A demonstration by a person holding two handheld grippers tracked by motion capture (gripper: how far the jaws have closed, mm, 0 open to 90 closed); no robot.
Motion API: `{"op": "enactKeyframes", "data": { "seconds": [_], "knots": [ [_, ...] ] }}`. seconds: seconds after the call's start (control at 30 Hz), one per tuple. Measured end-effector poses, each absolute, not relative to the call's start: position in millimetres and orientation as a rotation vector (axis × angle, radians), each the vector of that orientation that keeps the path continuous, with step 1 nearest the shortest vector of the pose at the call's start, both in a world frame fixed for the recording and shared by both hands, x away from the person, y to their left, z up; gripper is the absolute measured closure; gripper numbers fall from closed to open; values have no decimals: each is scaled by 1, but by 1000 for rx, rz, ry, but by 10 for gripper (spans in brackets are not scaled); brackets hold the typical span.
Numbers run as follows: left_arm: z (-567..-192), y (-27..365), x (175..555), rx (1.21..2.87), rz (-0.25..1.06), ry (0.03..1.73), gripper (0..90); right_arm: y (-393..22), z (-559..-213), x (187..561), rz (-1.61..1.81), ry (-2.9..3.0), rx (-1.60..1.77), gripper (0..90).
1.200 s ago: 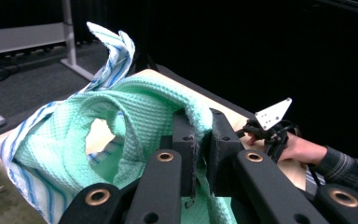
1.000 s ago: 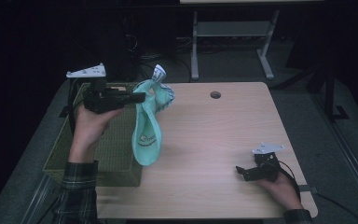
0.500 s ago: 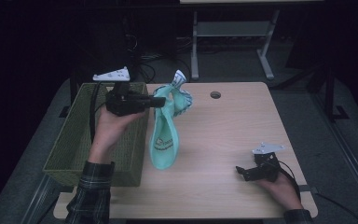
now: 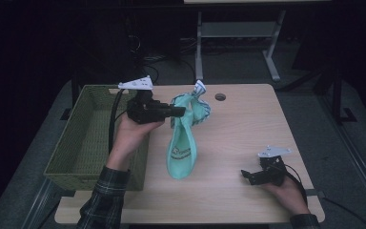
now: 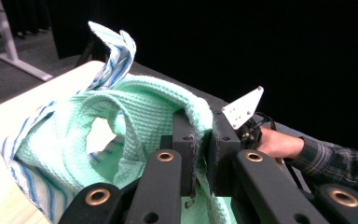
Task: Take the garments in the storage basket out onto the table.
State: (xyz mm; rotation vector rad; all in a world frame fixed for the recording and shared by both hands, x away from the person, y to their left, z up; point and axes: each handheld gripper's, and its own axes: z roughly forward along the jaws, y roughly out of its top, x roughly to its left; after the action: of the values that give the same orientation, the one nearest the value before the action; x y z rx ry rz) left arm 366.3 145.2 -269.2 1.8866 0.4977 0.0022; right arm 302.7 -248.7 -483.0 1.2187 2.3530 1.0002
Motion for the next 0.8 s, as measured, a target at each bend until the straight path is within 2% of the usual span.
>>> {"op": "enactKeyframes", "data": {
  "seconds": [0.8],
  "knots": [
    [-315,92,372,1954,-55,496,832,-249,-483,303,1001,2352,1210,23]
  ]
}}
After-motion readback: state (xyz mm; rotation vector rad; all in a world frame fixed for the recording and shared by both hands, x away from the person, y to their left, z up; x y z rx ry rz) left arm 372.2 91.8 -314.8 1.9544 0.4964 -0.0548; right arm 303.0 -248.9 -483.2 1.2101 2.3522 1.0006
